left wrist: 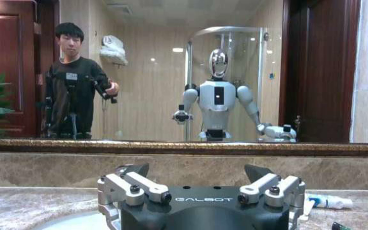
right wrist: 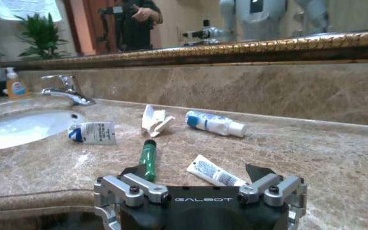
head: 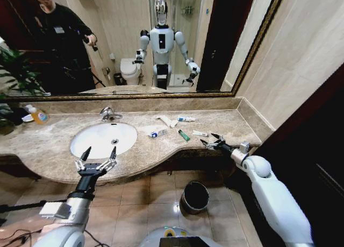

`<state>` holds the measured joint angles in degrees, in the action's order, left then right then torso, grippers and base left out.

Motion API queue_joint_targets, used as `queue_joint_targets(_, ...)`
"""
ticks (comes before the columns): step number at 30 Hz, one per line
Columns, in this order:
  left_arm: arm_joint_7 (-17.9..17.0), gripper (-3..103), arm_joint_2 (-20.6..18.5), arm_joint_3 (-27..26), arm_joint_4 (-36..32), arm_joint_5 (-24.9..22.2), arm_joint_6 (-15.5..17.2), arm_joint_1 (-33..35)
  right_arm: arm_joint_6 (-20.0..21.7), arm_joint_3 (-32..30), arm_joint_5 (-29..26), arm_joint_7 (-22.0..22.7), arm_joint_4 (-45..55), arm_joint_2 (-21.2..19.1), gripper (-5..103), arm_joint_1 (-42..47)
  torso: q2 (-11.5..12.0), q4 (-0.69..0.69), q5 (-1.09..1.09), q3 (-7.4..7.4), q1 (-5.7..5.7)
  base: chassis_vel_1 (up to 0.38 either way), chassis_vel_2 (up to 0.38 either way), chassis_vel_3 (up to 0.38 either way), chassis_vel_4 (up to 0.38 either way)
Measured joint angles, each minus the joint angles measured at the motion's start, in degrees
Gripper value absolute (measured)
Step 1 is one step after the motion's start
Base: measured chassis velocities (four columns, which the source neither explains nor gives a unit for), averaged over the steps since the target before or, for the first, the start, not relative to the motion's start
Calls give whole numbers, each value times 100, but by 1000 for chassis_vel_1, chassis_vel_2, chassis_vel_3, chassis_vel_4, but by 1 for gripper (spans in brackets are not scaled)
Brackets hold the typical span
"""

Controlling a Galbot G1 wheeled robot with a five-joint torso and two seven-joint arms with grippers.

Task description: Pick up the trash from the sink and place it in the trash bin.

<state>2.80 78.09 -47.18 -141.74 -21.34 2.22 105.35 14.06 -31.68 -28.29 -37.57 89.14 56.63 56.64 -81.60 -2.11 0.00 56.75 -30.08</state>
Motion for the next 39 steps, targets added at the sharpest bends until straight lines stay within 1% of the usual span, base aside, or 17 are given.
queue_joint_targets(6,0,100,0,0,0,0,0,0,44,353,-68,-47,-344,-182,100,-525,0,0,-1,0,0,0,0,0,0)
queue_joint_targets(9,0,100,0,0,0,0,0,0,101,677,-65,-54,-508,-294,100,-871,0,-1,-1,0,0,0,0,0,0)
queue_joint_targets(11,0,100,0,0,0,0,0,0,115,770,-55,-52,-533,-337,100,-942,0,0,1,0,0,0,0,0,0)
queue_joint_targets(14,0,100,0,0,0,0,0,0,250,1153,152,-59,-731,-529,100,-1330,0,0,-2,0,0,0,0,0,0)
queue_joint_targets(18,0,100,0,0,0,0,0,0,418,1422,390,-50,-882,-658,100,-1595,0,0,-1,0,-1,0,0,0,0)
queue_joint_targets(19,0,100,0,0,0,0,0,0,418,1422,390,-50,-882,-658,100,-1595,0,0,-1,0,-1,0,0,0,0)
queue_joint_targets(24,0,100,0,0,0,0,0,0,591,1841,438,-21,-1148,-769,100,-1936,0,-1,0,0,0,0,0,0,0)
queue_joint_targets(27,0,100,0,0,0,0,0,0,635,1944,444,33,-1217,-811,100,-2008,0,-1,1,1,-1,0,0,0,0)
queue_joint_targets(28,0,100,0,0,0,0,0,0,758,2005,281,124,-1211,-882,102,-2032,0,-1,0,1,-1,0,0,0,0)
queue_joint_targets(29,0,100,0,0,0,0,0,0,805,2029,192,177,-1198,-916,99,-2035,0,0,0,0,-1,0,0,0,0)
queue_joint_targets(30,0,100,0,0,0,0,0,0,805,2029,192,177,-1198,-916,99,-2035,0,0,0,0,-1,0,0,0,0)
queue_joint_targets(32,0,100,0,0,0,0,0,0,913,2077,6,275,-1161,-1033,91,-2035,0,0,0,0,0,0,0,0,0)
queue_joint_targets(33,0,100,0,0,0,0,0,0,913,2077,6,275,-1161,-1033,91,-2035,0,0,0,0,0,0,0,0,0)
queue_joint_targets(35,0,100,0,0,0,0,0,0,952,2080,-24,289,-1137,-1103,88,-2018,0,0,-1,0,0,0,0,0,0)
queue_joint_targets(36,0,100,0,0,0,0,0,0,990,2081,-31,306,-1117,-1138,78,-1998,0,0,0,0,-1,0,0,0,0)
queue_joint_targets(38,0,100,0,0,0,0,0,0,1003,2090,-32,313,-1111,-1149,78,-1993,0,0,0,0,0,0,0,0,0)
queue_joint_targets(39,0,100,0,0,0,0,0,0,1012,2109,-29,318,-1108,-1154,72,-1992,0,0,0,0,0,0,0,0,0)
